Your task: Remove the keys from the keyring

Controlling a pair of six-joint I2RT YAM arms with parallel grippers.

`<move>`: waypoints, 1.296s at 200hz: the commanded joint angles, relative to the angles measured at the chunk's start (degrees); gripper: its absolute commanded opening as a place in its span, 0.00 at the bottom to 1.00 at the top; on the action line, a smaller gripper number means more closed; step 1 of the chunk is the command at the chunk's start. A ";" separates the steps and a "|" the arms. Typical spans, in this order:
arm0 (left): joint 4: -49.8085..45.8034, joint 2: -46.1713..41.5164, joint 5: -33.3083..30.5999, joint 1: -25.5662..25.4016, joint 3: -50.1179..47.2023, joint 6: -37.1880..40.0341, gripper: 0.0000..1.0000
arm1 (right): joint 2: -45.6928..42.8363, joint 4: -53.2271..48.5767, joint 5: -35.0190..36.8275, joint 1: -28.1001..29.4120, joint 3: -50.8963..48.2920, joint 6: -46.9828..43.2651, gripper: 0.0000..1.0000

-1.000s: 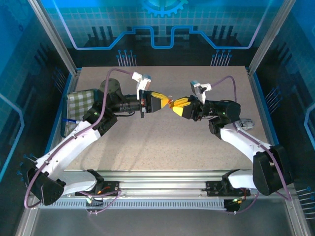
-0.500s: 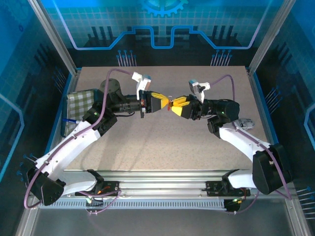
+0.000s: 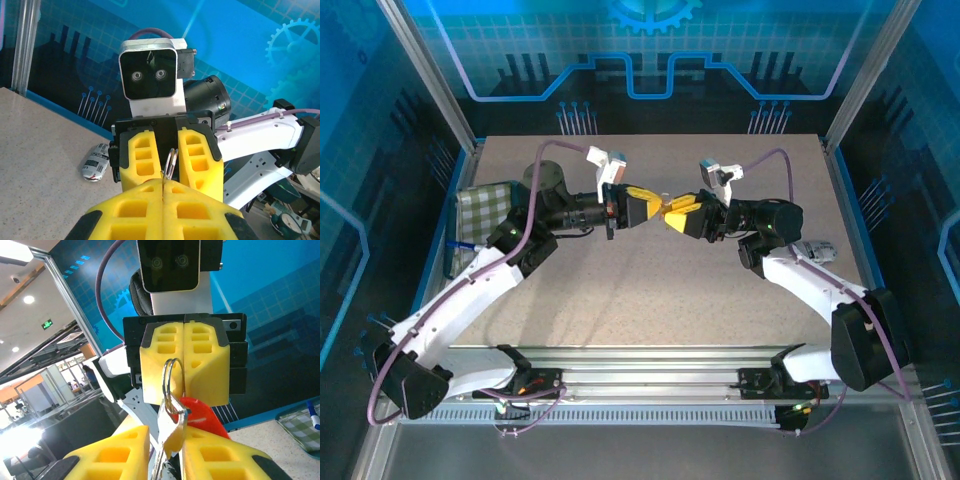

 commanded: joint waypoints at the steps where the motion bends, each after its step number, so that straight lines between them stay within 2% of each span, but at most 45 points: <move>1: -0.84 -1.91 -2.20 -0.24 -0.42 2.30 0.00 | -0.27 2.34 -0.31 0.22 0.54 0.29 0.23; 57: -0.84 -2.02 -2.55 -0.28 -0.42 2.36 0.00 | -0.19 1.81 -0.56 0.14 0.90 -0.16 0.10; 77: -1.56 -2.37 -3.09 -0.33 -0.42 3.17 0.00 | -1.21 -5.19 -0.33 -0.25 1.07 -4.81 0.04; 85: -2.18 -2.57 -3.39 -0.27 -0.34 3.78 0.00 | -2.31 -10.70 0.11 -0.56 0.94 -8.72 0.00; 97: -3.77 -3.20 -4.56 -0.41 -0.08 5.37 0.00 | -5.22 -22.10 1.46 -1.08 1.02 -16.69 0.00; 124: -6.79 -5.55 -10.70 -2.39 -0.93 13.51 0.00 | -13.60 -56.95 8.91 -0.51 5.34 -44.13 0.00; 150: -5.40 -7.76 -17.89 -6.30 -4.29 22.52 0.00 | -17.06 -76.10 16.09 1.41 9.98 -59.37 0.00; 168: -1.19 -9.34 -23.01 -8.85 -7.99 28.54 0.00 | -18.27 -84.23 23.93 3.95 12.07 -68.10 0.00; 194: 6.03 -11.08 -28.76 -10.85 -12.64 33.37 0.00 | -20.06 -87.92 34.13 7.96 12.18 -76.42 0.00; 213: 7.78 -11.51 -30.29 -11.88 -13.94 36.71 0.00 | -21.58 -87.04 40.11 10.99 10.54 -80.79 0.00; 259: 8.53 -11.94 -31.23 -12.61 -14.52 37.88 0.00 | -23.18 -85.16 46.51 14.15 8.51 -85.03 0.00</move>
